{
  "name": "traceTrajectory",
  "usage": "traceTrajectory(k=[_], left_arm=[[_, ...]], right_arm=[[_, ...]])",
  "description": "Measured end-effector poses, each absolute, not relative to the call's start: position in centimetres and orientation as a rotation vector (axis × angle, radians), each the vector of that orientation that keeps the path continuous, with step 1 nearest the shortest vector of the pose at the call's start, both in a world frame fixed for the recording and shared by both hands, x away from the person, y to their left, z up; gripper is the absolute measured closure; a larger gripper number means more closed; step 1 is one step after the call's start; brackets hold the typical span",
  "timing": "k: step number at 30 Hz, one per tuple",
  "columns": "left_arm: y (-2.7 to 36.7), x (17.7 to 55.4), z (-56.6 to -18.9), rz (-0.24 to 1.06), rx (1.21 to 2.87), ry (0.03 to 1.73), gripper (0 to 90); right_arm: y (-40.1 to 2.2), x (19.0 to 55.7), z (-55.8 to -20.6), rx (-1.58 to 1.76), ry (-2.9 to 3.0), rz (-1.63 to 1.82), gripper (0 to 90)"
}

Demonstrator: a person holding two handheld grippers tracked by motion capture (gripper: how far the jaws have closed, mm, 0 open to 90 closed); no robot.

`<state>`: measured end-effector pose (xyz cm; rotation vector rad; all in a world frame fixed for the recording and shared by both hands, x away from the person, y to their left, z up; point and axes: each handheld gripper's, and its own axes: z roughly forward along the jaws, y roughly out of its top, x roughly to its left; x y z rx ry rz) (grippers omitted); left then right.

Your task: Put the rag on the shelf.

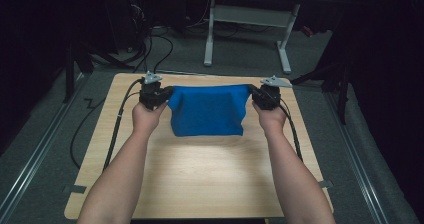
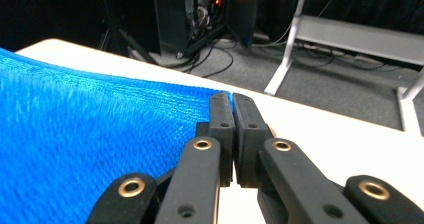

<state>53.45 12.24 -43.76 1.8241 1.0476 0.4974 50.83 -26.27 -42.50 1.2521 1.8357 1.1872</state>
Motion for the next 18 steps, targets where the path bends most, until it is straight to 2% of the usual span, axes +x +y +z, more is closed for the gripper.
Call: traceTrajectory(k=[5, 18], left_arm=[[12.0, 53.1, -45.9, 0.445, 1.836, 1.056, 87.1], [11.1, 52.9, -48.4, 0.362, 1.872, 1.072, 87.0]], right_arm=[[-25.7, 50.6, -44.3, 1.261, 1.882, 1.172, 89.1], [-24.8, 49.7, -47.4, 1.279, 1.931, 1.165, 89.0]])
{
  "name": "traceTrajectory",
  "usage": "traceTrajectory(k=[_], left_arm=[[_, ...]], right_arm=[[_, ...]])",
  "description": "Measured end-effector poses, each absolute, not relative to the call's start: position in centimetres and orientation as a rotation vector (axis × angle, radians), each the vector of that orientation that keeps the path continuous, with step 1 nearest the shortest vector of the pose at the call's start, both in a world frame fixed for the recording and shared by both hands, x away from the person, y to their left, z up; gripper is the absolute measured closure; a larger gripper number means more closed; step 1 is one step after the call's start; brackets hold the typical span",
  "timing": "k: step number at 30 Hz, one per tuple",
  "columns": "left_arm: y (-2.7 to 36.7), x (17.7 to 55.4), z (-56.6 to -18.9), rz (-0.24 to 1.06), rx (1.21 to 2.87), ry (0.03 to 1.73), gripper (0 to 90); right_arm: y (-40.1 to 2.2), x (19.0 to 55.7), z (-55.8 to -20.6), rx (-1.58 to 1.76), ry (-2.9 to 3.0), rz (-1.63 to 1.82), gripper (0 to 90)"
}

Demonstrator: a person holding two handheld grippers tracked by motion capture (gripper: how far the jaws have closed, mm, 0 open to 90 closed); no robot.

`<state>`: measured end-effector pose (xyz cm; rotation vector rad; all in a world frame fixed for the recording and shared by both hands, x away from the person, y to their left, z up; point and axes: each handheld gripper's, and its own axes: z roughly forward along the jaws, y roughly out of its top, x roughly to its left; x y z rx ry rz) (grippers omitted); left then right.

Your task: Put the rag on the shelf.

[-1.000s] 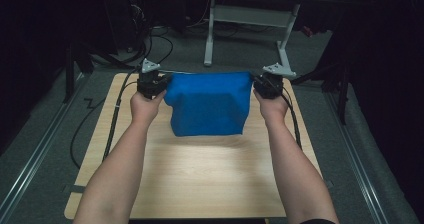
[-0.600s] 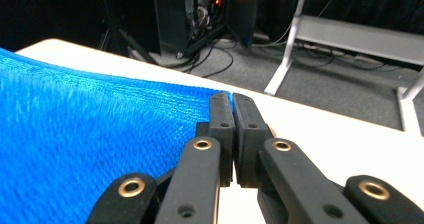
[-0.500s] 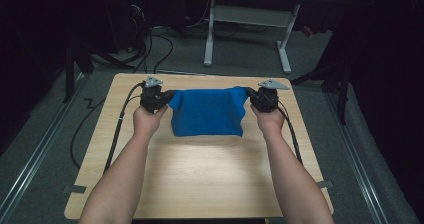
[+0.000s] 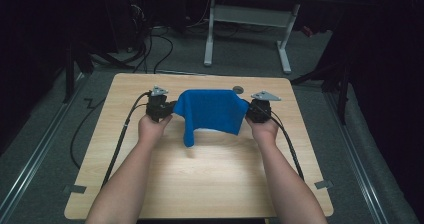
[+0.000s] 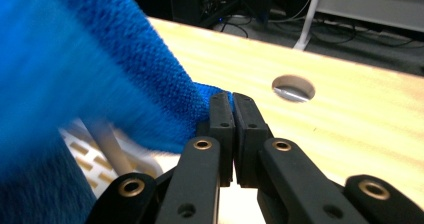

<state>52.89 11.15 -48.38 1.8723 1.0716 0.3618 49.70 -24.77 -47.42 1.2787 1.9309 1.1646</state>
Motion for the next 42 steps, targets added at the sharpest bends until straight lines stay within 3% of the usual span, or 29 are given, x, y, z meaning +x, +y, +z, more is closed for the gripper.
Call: traceTrajectory(k=[22, 28, 32, 42], left_arm=[[11.3, 52.9, -50.6, 0.298, 1.87, 1.112, 85.5], [11.6, 52.9, -50.6, 0.306, 1.859, 1.131, 76.2], [12.3, 52.9, -50.4, 0.326, 1.827, 1.163, 68.8], [13.1, 52.6, -48.9, 0.393, 1.801, 1.157, 61.9]], right_arm=[[-24.4, 49.4, -50.2, 1.318, 1.964, 1.131, 88.8], [-24.4, 49.5, -50.2, 1.336, 1.97, 1.143, 86.0], [-24.6, 49.5, -50.0, 1.338, 1.967, 1.145, 78.8], [-25.4, 49.6, -48.7, 1.316, 1.937, 1.133, 73.4]])
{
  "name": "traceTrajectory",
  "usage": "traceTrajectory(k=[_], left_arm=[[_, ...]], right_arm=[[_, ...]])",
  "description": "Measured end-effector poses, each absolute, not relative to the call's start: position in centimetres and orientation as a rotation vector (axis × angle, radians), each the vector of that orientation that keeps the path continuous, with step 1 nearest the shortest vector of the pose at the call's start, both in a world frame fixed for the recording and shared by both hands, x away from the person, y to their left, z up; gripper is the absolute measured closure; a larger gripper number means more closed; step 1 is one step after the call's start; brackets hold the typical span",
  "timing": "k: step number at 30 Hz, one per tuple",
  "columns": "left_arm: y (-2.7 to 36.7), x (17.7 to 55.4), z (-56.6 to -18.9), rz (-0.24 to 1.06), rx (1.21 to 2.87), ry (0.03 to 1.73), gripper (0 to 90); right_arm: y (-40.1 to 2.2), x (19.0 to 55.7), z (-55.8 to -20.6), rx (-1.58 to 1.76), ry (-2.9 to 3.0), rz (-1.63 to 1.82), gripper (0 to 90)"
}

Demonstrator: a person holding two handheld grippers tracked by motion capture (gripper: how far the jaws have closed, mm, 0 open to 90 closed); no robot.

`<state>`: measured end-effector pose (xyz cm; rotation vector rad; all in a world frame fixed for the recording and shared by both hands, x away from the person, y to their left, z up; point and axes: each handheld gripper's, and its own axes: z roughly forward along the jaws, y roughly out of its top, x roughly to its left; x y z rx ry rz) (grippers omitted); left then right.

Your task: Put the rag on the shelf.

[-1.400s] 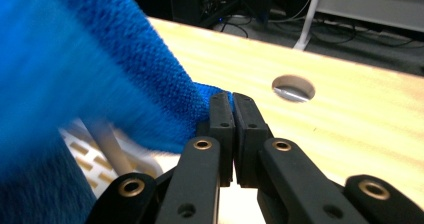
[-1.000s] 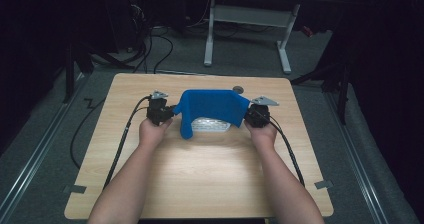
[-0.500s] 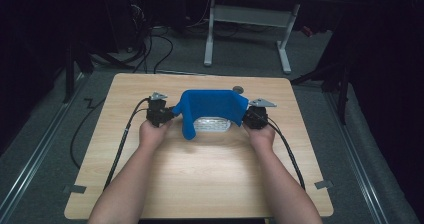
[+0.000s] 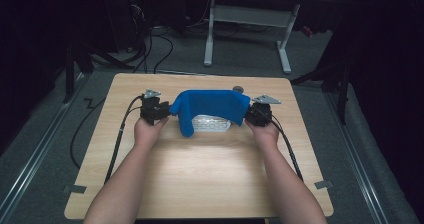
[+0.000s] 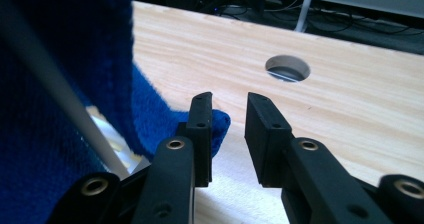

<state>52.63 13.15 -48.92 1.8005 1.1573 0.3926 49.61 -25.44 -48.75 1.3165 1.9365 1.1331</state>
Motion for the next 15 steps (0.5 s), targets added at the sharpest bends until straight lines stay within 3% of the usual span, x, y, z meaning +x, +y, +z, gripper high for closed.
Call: traceTrajectory(k=[15], left_arm=[[14.9, 51.8, -47.2, 0.477, 1.801, 1.175, 54.2]], right_arm=[[-27.6, 49.1, -46.7, 1.329, 1.881, 1.13, 61.4]])
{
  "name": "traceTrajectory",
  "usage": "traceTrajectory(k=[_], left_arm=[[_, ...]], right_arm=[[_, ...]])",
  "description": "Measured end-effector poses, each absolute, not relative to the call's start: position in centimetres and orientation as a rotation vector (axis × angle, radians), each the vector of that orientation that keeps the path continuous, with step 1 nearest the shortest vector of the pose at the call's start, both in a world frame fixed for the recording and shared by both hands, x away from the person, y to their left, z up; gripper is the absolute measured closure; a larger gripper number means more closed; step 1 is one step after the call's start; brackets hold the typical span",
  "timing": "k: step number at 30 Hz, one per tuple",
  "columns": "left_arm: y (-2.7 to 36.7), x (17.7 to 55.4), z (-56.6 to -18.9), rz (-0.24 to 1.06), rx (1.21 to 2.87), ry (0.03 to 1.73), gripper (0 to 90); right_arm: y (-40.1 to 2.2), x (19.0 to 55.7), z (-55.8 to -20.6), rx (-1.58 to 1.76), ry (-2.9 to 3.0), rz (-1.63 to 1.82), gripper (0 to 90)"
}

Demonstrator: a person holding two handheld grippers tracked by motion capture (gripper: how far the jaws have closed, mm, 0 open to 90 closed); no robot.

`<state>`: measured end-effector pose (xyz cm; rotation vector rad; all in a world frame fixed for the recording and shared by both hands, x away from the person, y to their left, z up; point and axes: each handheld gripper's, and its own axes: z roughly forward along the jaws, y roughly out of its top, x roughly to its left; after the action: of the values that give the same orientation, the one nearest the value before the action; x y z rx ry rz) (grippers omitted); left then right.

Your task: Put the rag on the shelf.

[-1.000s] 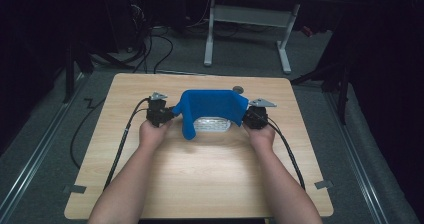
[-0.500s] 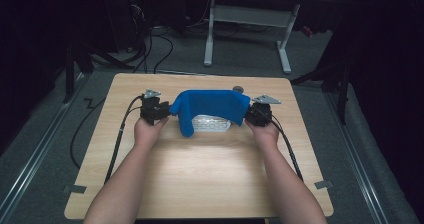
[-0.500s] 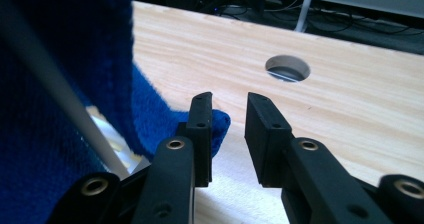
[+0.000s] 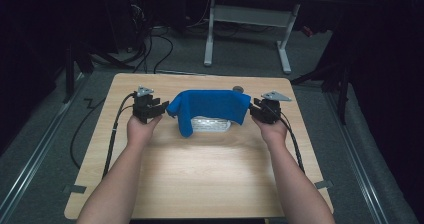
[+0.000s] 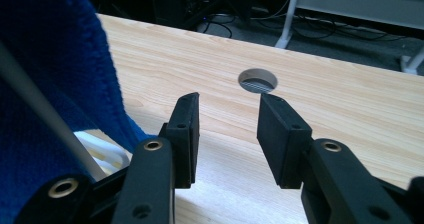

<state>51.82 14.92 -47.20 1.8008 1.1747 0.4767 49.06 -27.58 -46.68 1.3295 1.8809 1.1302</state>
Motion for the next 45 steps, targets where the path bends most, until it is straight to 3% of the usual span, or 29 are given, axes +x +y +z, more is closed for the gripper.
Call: traceTrajectory(k=[21, 31, 43, 45], left_arm=[[18.5, 47.7, -47.7, 0.479, 1.785, 1.209, 49.9], [19.7, 40.4, -48.9, 0.406, 1.774, 1.172, 47.7], [16.1, 31.3, -51.8, 0.283, 1.911, 1.078, 42.9], [15.2, 30.4, -51.9, 0.268, 1.94, 1.043, 42.8]], right_arm=[[-28.7, 45.7, -45.8, 1.325, 1.904, 1.121, 54.8], [-28.3, 40.1, -45.3, 1.226, 1.959, 1.106, 38.6], [-24.3, 32.2, -48.6, 1.194, 2.012, 1.109, 35.8], [-23.9, 30.6, -50.2, 1.272, 1.972, 1.143, 41.1]])
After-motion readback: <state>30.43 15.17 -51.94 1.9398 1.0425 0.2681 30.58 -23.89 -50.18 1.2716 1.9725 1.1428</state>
